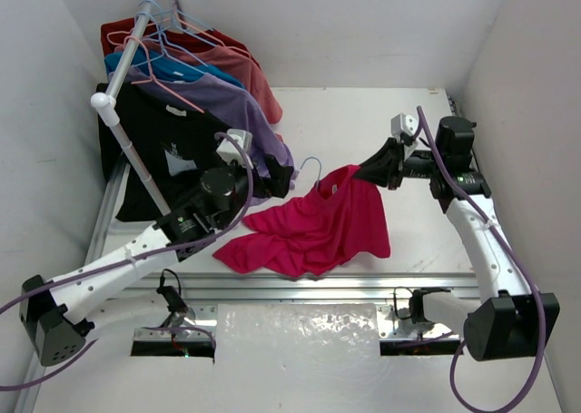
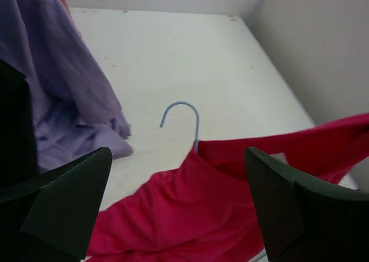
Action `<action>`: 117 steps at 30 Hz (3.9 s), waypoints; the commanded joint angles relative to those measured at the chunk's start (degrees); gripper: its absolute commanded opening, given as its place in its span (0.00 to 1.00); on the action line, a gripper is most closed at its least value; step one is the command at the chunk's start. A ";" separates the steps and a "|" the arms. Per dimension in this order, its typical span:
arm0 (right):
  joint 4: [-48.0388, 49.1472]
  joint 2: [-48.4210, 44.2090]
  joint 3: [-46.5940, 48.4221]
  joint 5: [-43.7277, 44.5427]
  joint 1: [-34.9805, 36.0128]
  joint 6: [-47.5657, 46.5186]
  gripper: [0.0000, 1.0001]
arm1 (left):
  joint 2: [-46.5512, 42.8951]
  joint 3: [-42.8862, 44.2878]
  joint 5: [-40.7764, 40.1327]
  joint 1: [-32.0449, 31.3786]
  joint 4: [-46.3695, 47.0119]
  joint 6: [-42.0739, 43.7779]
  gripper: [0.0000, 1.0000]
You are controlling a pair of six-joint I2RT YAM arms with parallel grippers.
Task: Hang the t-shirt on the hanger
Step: Pick up the hanger at the center of the board, then place the hanger at the clothesline.
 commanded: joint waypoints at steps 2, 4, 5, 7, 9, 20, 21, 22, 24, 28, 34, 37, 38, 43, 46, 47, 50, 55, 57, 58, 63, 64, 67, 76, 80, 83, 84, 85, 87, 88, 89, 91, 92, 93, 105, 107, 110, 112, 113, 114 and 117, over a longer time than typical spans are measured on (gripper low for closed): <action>-1.89 -0.19 2.77 -0.42 0.37 -3.83 0.00 | 2.18 -1.24 1.43 -0.19 8.41 -16.96 0.97; -2.32 -0.28 3.30 -0.77 0.38 -4.00 0.00 | 5.68 -0.81 5.04 -0.28 13.78 -18.11 0.97; -2.41 -0.28 3.47 -0.77 0.38 -3.92 0.00 | 7.35 0.33 5.05 -0.28 13.44 -20.21 0.96; -2.33 -0.72 3.39 -1.03 0.29 -3.92 0.00 | 13.41 2.87 4.01 -0.28 10.64 -21.80 0.96; -1.80 -1.24 2.86 -1.30 0.29 -3.74 0.00 | 18.51 6.13 3.30 -0.28 8.87 -24.36 0.94; -1.09 -2.04 2.68 -3.32 0.46 -2.86 0.00 | 31.88 15.01 -0.05 1.03 7.28 -29.10 0.86; -1.01 -2.21 2.77 -3.58 0.55 -2.69 0.00 | 32.50 15.63 0.04 1.30 7.37 -29.63 0.86; -1.01 -2.39 2.77 -3.76 0.55 -2.60 0.00 | 34.16 16.15 0.57 1.47 7.46 -30.42 0.85; -1.10 -2.48 2.86 -3.93 0.81 -2.60 0.00 | 35.92 18.08 1.18 2.18 6.41 -31.39 0.86; -1.10 -2.65 2.94 -3.93 0.90 -2.60 0.00 | 39.79 20.11 1.97 2.53 3.85 -35.25 0.86; -0.66 -2.92 2.95 -4.81 1.52 -2.16 0.00 | 43.04 20.46 4.08 3.41 8.59 -35.44 0.47; -0.39 -2.92 2.51 -4.29 1.52 -2.25 0.00 | 44.54 23.27 6.36 4.20 8.52 -33.95 0.14; -0.57 -2.74 2.51 -4.02 1.52 -2.42 0.00 | 44.55 24.15 6.63 4.38 9.04 -33.16 0.07; -3.03 -1.16 3.12 -0.17 1.52 -4.01 0.00 | 37.09 25.65 3.57 4.90 5.89 -26.66 0.00; -2.15 -0.55 3.56 7.21 1.26 -2.87 0.05 | 29.64 28.19 0.14 4.91 3.43 -17.88 0.00; -0.24 -0.72 3.82 11.58 0.99 -0.43 0.13 | 28.13 29.59 0.13 4.90 2.81 -14.90 0.00; 6.36 -3.35 3.47 18.37 0.29 7.47 0.45 | 25.48 37.67 5.02 4.91 -3.76 -3.47 0.00; 2.44 -6.96 12.76 30.15 0.29 13.83 0.99 | 24.33 52.52 8.84 5.25 -15.46 7.36 0.00; -0.99 -6.96 19.60 38.28 0.29 15.23 0.99 | 25.81 63.19 6.47 6.39 -20.28 9.90 0.00; -3.70 -7.14 21.47 41.30 0.29 16.29 0.99 | 26.87 67.79 4.81 7.01 -21.79 10.79 0.00; -4.08 -10.12 24.83 49.94 0.29 17.18 0.99 | 38.91 100.85 2.24 9.56 -27.62 19.29 0.00; -4.69 -10.30 25.27 49.42 0.29 16.74 0.99 | 36.83 96.36 1.63 9.56 -24.65 19.58 0.00; -6.19 -11.09 24.75 50.11 0.29 16.04 0.99 | 26.28 85.18 3.12 9.56 -16.10 18.97 0.00; -17.20 -9.93 25.12 48.97 0.20 21.72 0.99 | 17.17 66.18 9.12 9.65 -13.37 18.71 0.00; -10.33 -13.90 14.66 39.61 0.11 27.27 0.99 | 30.74 74.89 12.76 9.65 -31.07 15.65 0.00; -0.47 -13.55 10.18 14.32 -0.41 35.69 0.99 | 21.88 67.96 17.91 9.56 -26.00 10.47 0.00; 4.22 -14.07 8.59 7.13 -0.50 37.46 0.99 | 16.39 59.05 13.88 9.65 -17.32 9.49 0.00; 7.57 -15.12 6.66 3.05 -0.68 38.35 0.99 | 11.81 52.35 8.45 9.82 -4.44 8.78 0.00; -5.43 -17.67 8.30 18.33 -0.85 25.28 0.99 | 9.13 51.90 -3.24 9.91 -6.14 9.47 0.00; -8.53 -18.90 8.57 24.92 -0.77 23.26 0.99 | 11.13 55.58 -8.95 9.91 -13.12 11.74 0.00; -13.18 -18.83 8.74 35.08 -0.85 20.80 0.99 | 12.37 61.71 -8.66 9.91 -15.63 12.81 0.00; -14.28 -17.17 8.75 33.00 -0.77 20.95 0.99 | 15.87 66.50 -0.89 9.91 -22.82 13.17 0.00; -10.62 -16.72 7.27 29.24 -0.77 23.83 0.99 | 16.07 68.17 1.43 9.91 -23.38 13.00 0.00; -7.11 -16.37 6.03 22.50 -0.77 25.94 0.99 | 14.50 67.41 4.23 9.91 -22.95 12.47 0.00; -5.12 -18.57 10.93 16.90 -0.77 19.38 0.99 | 14.92 62.66 10.85 9.91 -20.48 13.78 0.00; -10.83 -17.69 14.89 14.36 -0.77 16.66 0.94 | 15.63 61.43 11.20 9.91 -20.84 14.05 0.00; -12.09 -16.63 16.04 11.46 -0.68 18.13 0.88 | 16.07 59.05 14.70 9.91 -19.18 14.22 0.00; -8.49 -16.46 14.72 10.92 -0.68 21.37 0.87 | 16.42 57.91 16.56 9.91 -18.73 13.70 0.00; -8.39 -15.84 14.98 9.61 -0.68 21.92 0.84 | 16.94 57.91 17.87 9.91 -18.82 12.83 0.00; -8.83 -13.84 16.03 9.25 -0.68 22.27 0.81 | 17.12 57.47 18.50 10.00 -18.73 12.38 0.00; -10.40 -9.27 17.97 9.25 0.72 22.28 0.70 | 17.56 55.55 21.04 9.91 -17.24 10.71 0.00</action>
